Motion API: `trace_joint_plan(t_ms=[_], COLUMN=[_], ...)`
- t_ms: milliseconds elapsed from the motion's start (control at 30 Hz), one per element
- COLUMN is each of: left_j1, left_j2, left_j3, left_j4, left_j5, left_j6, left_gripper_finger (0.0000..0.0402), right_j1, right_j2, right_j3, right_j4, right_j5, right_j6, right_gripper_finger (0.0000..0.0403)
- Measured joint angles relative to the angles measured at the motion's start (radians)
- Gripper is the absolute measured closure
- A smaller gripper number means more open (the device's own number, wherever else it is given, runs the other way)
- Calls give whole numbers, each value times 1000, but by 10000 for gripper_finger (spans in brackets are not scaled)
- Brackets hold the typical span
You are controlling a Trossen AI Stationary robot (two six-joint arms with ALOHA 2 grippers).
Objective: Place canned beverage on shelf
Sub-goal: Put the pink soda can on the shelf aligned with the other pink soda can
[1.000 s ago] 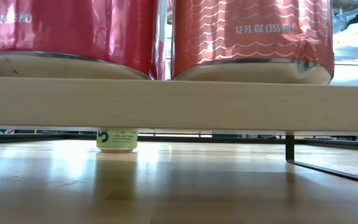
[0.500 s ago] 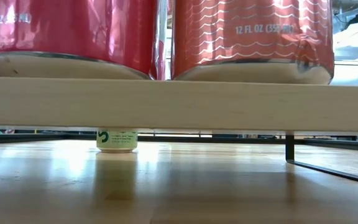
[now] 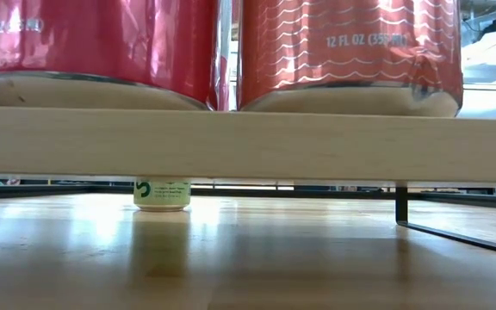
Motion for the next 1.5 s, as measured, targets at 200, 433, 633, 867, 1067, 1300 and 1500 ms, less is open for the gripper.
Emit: trace_joint_plan(t_ms=[200, 433, 633, 867, 1067, 1300, 1500], left_j1=[1, 2, 1, 0, 0, -4, -11], left_j2=[-5, -5, -4, -4, 19, 49, 62], left_j3=[4, 7, 7, 6, 5, 6, 25], left_j4=[-5, -72, -73, -94, -107, -140, -143], left_j5=[21, 1, 1, 5, -32, -53, -116], left_j6=[11, 78, 123, 135, 161, 238, 275], left_gripper_finger=[97, 97, 97, 97, 97, 97, 97], right_j1=[5, 18, -4, -20, -19, -33, -42], right_j2=[8, -47, -47, -47, -18, 18, 16], right_j3=[-7, 19, 53, 56, 59, 55, 57], right_j4=[-106, -119, -115, -16, 79, 57, 9], right_j5=[-6, 71, 71, 76, 8, -73, -73], right_j6=[-4, -171, -340, -405, -461, -449, -429], right_gripper_finger=[235, 235, 207, 98, 67, 73, 73])
